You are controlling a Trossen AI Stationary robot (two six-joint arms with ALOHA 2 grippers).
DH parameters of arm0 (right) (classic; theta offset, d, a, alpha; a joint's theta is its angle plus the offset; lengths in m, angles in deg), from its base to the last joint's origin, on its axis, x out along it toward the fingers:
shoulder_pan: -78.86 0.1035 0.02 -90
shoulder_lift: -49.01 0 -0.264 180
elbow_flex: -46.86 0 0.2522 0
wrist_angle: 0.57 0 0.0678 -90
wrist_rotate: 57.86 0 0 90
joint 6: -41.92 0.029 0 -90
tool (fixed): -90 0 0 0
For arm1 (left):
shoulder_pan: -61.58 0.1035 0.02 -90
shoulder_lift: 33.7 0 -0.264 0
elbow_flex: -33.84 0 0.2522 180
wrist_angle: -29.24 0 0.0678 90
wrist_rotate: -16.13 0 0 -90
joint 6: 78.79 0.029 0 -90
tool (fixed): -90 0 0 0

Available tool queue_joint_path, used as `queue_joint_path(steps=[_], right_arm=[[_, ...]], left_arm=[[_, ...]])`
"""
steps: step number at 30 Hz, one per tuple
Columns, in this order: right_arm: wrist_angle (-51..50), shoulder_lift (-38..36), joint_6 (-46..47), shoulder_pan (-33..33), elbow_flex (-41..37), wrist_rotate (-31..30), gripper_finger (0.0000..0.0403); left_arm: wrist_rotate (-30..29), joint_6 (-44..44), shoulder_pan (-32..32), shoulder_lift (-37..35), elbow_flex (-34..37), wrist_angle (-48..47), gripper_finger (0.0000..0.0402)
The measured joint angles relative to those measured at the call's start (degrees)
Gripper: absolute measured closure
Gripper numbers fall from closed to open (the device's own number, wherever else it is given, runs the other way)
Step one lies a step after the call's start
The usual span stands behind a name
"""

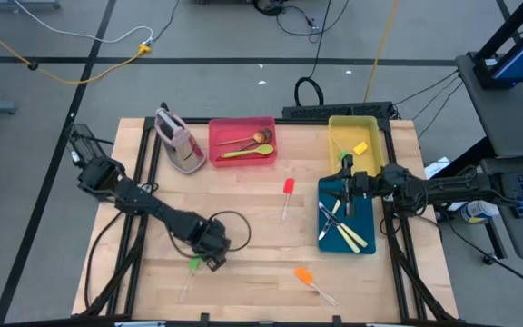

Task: Pick & Place Kitchen Items
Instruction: Put the green spatula into the yellow bin

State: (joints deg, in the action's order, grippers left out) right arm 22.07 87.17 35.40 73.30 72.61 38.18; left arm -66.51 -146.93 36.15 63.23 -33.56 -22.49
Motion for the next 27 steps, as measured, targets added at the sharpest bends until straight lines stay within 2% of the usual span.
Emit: queue_joint_path(steps=[6, 12, 19, 27], right_arm=[[0.13, 0.01, -0.86, 0.00, 0.00, 0.01, 0.0275], [-0.32, 0.00, -0.40, 0.00, 0.00, 0.02, 0.0275], [-2.55, 0.13, -0.20, 0.00, 0.00, 0.02, 0.0275], [-3.06, 0.17, 1.55, 0.00, 0.00, 0.04, 0.0275]], left_arm=[[-0.73, 3.21, 3.21, -0.05, -4.83, -11.13, 0.0313], [4.26, 0.72, 3.56, -0.07, -5.08, -16.21, 0.0313], [8.95, 0.12, 2.54, -0.11, -5.04, -17.68, 0.0313], [9.01, -3.54, -0.59, -0.13, -5.03, -19.29, 0.0313]])
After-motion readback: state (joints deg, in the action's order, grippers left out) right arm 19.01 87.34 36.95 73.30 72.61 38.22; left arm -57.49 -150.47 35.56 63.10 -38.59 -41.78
